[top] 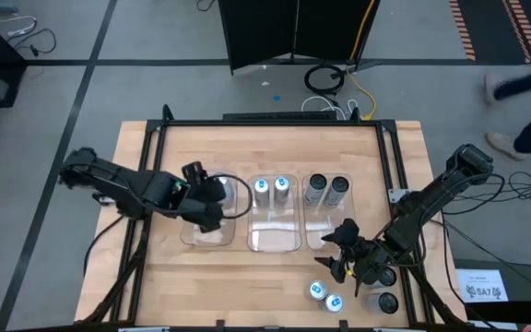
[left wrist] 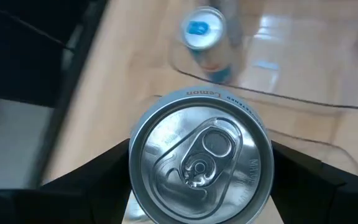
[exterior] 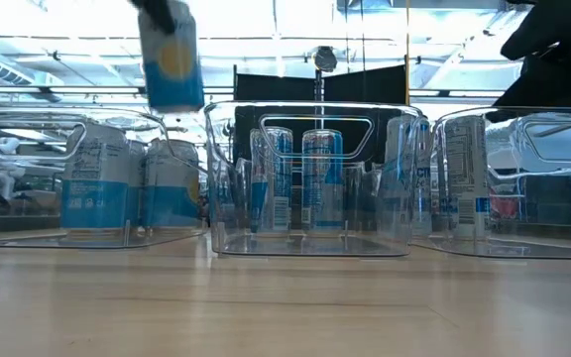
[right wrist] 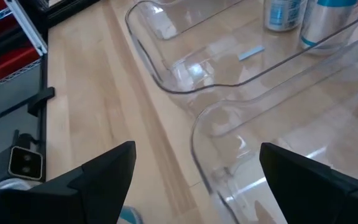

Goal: Sort soda cans
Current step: Put the blue-white soda can into the left transparent bin

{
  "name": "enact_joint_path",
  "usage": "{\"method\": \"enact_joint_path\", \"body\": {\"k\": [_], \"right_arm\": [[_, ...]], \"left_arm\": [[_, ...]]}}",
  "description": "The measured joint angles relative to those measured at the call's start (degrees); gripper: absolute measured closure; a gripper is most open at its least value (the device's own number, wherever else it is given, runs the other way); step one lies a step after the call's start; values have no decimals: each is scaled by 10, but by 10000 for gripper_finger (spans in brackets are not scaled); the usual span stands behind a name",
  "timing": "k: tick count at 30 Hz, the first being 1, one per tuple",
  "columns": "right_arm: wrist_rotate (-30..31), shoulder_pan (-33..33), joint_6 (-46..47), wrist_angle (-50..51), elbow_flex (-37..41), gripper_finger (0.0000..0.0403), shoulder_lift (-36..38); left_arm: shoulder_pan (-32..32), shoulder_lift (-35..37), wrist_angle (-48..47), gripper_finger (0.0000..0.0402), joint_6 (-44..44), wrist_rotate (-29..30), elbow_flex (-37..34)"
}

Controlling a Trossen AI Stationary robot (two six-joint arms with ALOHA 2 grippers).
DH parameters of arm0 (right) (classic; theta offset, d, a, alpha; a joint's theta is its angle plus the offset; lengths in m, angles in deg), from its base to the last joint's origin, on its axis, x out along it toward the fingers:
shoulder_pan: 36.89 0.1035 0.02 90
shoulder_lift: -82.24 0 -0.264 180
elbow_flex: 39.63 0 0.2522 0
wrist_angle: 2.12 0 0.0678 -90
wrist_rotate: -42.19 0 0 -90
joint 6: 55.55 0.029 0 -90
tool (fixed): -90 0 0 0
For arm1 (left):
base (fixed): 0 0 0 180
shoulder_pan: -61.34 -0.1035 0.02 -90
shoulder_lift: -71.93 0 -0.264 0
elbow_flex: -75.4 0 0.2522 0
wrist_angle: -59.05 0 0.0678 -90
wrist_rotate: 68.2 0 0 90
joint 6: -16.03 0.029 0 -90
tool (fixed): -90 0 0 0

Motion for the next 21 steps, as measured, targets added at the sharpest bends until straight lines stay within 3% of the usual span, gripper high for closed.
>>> {"method": "enact_joint_path", "body": {"k": [4,7,21], "right_arm": [[0,3,1,-10,0,67,0],[1,2,-3,-19,0,67,0],[2,2,-24,-37,0,67,0]], "left_arm": [[-4,46,129,85,-11,-45,-115],[-10,57,171,85,-15,-68,-170],[-73,52,242,85,-25,-106,-277]]}}
